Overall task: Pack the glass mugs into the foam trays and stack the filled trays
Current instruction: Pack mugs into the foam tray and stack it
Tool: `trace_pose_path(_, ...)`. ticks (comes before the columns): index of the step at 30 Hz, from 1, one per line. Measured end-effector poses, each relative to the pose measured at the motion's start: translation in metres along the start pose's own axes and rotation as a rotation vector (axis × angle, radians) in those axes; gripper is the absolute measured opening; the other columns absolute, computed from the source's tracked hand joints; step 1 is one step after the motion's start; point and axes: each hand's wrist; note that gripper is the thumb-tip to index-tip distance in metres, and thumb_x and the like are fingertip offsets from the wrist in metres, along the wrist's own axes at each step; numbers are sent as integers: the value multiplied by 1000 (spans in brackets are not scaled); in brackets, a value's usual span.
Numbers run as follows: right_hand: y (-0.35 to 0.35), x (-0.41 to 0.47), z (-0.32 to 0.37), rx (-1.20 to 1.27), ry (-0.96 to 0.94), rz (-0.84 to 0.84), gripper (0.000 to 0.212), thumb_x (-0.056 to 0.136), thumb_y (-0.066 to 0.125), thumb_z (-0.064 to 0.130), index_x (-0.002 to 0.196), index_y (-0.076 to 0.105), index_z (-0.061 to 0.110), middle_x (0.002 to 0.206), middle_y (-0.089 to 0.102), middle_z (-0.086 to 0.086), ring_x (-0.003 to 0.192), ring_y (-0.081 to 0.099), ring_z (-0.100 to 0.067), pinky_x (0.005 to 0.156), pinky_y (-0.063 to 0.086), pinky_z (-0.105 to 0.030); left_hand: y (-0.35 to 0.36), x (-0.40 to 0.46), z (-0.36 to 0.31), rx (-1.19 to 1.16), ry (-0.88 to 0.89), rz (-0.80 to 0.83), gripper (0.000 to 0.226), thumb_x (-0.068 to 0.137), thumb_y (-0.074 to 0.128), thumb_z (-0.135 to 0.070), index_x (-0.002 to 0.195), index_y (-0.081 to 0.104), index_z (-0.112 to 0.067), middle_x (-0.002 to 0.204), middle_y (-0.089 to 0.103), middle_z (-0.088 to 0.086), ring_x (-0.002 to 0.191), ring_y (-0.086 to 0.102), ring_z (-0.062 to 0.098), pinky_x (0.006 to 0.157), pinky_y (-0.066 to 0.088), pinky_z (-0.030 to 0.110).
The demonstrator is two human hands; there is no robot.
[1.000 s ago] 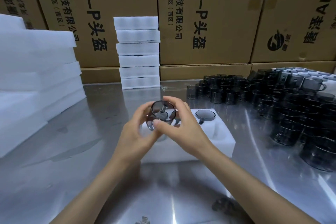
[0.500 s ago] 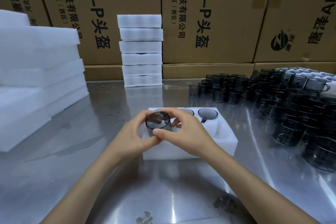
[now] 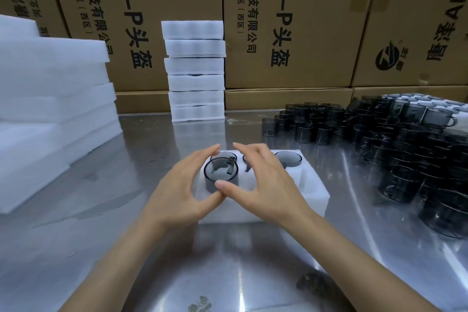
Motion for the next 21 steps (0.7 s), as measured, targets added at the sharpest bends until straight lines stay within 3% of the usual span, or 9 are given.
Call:
trace_pose_path(5,-1,-4,2,-148,-181,39,55,96,46,41,147,33,22,151,32,13,136,24,-3,111,15,-17,4,-4,-3,163,140,5,74,82,50,-51,147,28,-25,149,33,-19,137,29,-3,115,24,40)
trace_pose_path(8,1,-5,2,-198,-142,85,49,100,34,36,147,32,24,148,38,14,139,21,-6,110,15,-23,11,-6,-2,231,150,72,79,80,45,-56,148,26,-20,153,22,-17,140,21,-3,115,16,29)
trace_pose_path(11,4,-5,2,-232,-102,113,47,100,29,36,145,33,25,146,40,15,141,18,-6,112,19,-30,13,-6,0,256,117,92,80,78,41,-58,146,31,-17,150,23,-18,139,22,-3,114,15,25)
trace_pose_path(17,12,-7,1,-414,-66,220,50,100,21,40,148,25,25,156,23,11,144,7,-6,115,11,-33,21,-9,4,369,86,209,90,72,25,-68,149,20,-21,146,8,-22,142,13,1,111,-1,14)
trace_pose_path(21,12,-6,1,-433,-69,226,52,100,21,41,148,25,23,157,21,7,145,6,-8,115,11,-34,22,-10,5,375,75,185,92,72,23,-69,149,20,-20,151,13,-17,143,13,2,112,-1,15)
Point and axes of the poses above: each hand's wrist, its own x-axis towards the middle knuckle, its own y-axis out of the palm, z = x × y
